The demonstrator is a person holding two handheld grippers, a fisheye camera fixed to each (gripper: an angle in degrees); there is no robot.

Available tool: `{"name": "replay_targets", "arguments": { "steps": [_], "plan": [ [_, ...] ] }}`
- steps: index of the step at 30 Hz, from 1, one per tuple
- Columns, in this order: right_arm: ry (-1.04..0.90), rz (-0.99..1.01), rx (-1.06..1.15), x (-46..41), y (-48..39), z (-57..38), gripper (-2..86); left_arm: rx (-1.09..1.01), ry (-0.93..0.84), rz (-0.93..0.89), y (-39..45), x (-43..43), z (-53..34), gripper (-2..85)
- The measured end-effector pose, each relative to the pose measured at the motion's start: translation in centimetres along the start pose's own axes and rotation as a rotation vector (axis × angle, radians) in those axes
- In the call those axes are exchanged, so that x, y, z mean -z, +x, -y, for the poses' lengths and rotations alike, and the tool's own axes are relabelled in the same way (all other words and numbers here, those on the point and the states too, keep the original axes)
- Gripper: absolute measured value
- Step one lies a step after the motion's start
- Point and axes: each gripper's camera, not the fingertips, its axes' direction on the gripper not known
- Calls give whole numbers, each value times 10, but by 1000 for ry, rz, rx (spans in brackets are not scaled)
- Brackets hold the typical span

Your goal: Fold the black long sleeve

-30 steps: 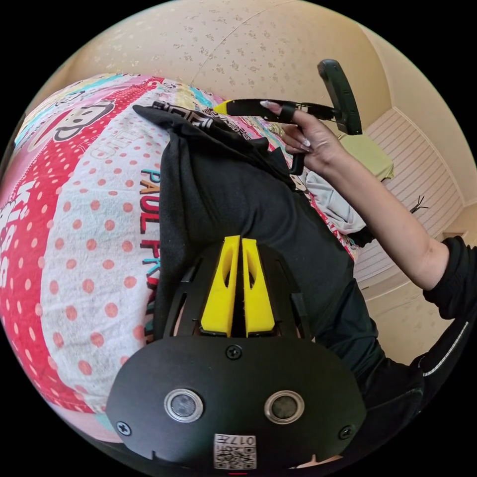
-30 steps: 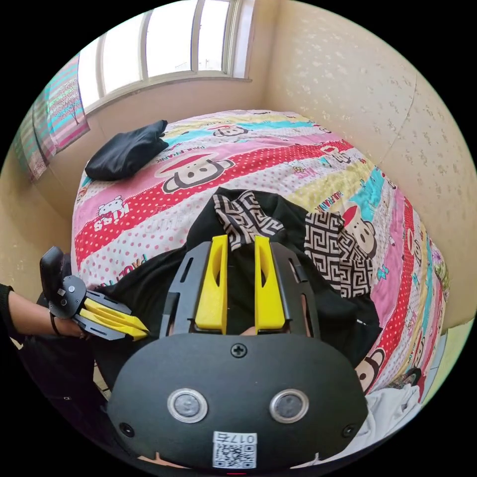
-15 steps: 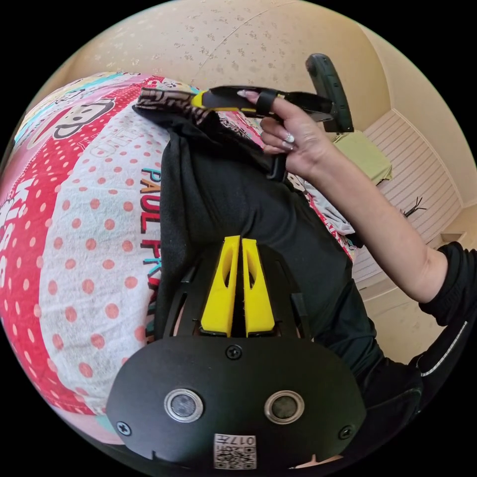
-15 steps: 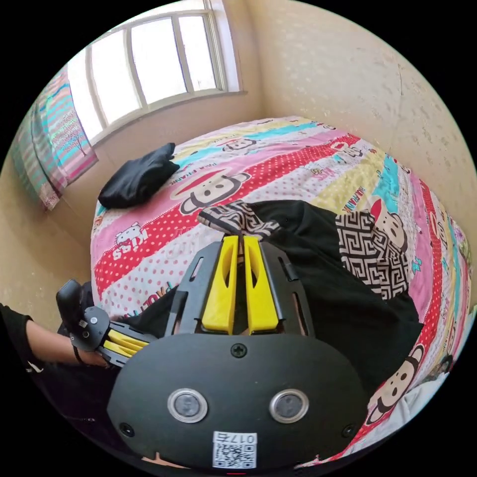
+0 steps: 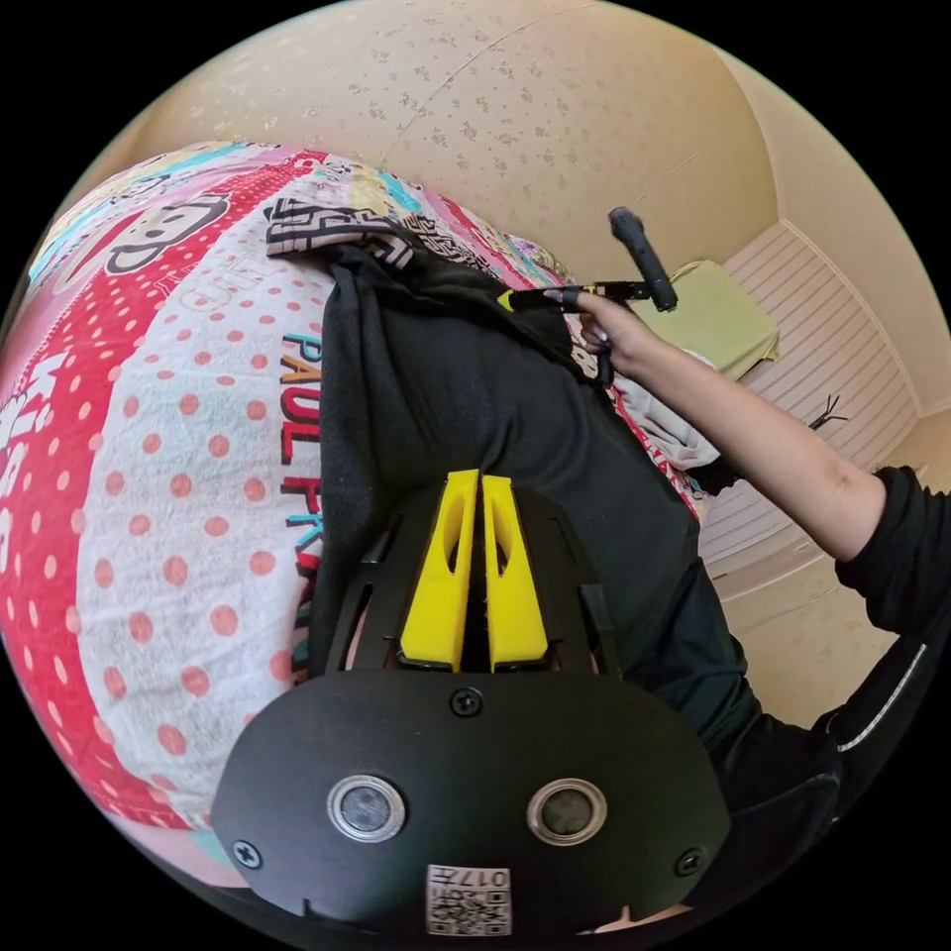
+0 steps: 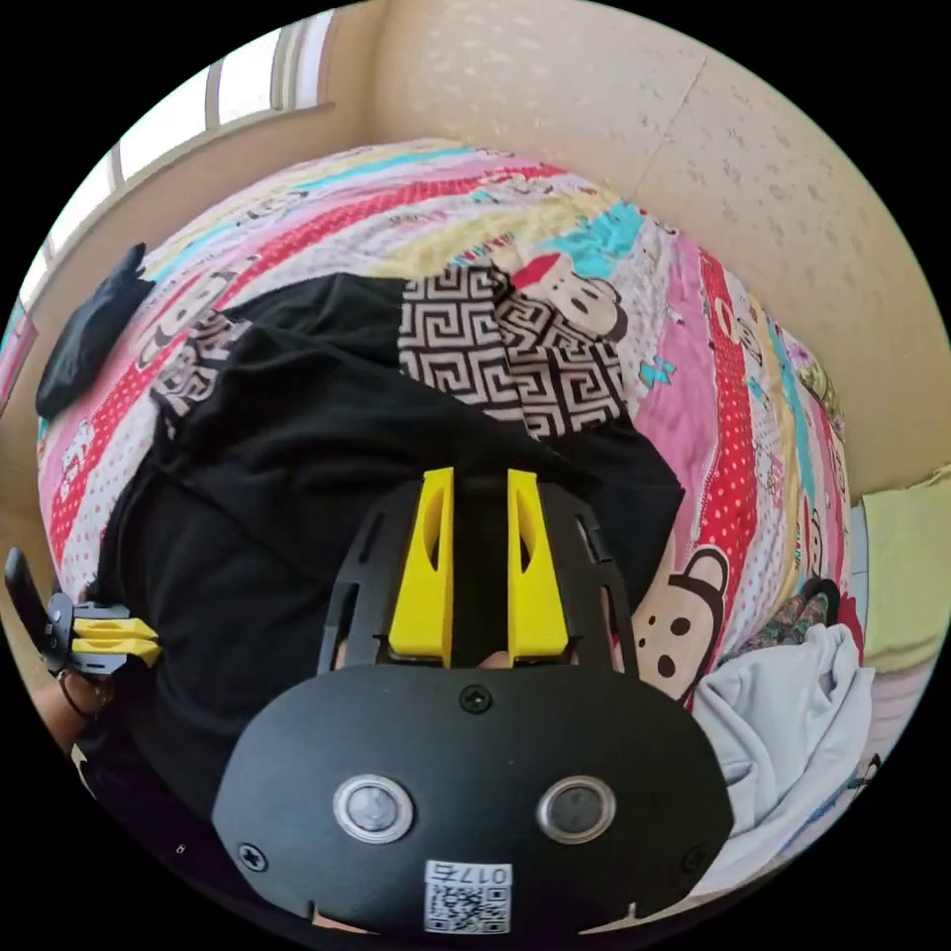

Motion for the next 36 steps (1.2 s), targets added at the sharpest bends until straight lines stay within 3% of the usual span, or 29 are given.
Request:
{"name": "replay_targets", "arguments": {
  "steps": [2, 5, 7, 9, 13, 16, 20, 23, 25, 27, 29, 32, 36],
  "plan": [
    [38, -2, -88, 16, 16, -5, 85, 2, 0, -5, 0, 2, 0, -1],
    [248, -72, -60, 56, 7, -43, 74, 3, 1, -7, 1, 4, -1, 0],
    [207, -127, -55, 50, 8, -66, 69, 4, 0, -9, 1, 5, -1, 0],
    [-2, -101, -63, 12, 28, -93, 65, 6, -1, -13, 1, 7, -1, 0],
    [152, -65, -225, 68, 46, -147, 59, 9, 0, -23, 3, 11, -2, 0],
    [343, 84, -237, 130, 32, -219, 37, 7, 0, -21, 6, 13, -2, 1],
    [302, 146, -244, 143, 6, -321, 43, -1, -2, -32, 13, 22, -2, 7],
    [77, 72, -200, 98, 1, -368, 61, -31, -43, 19, 31, 34, 0, 24],
    [177, 101, -200, 101, 7, -392, 68, -98, -73, 16, 50, 50, 1, 36],
    [105, 167, -224, 113, 25, -399, 76, -160, -14, 3, 71, 83, -7, 44],
    [182, 143, -262, 133, 34, -412, 81, -151, 108, 148, 91, 136, -33, 64],
    [270, 268, -311, 146, 50, -440, 87, -101, 116, 328, 98, 173, -64, 107],
    [204, 304, -344, 120, 62, -470, 93, -11, 61, 330, 90, 182, -89, 125]
  ]
}}
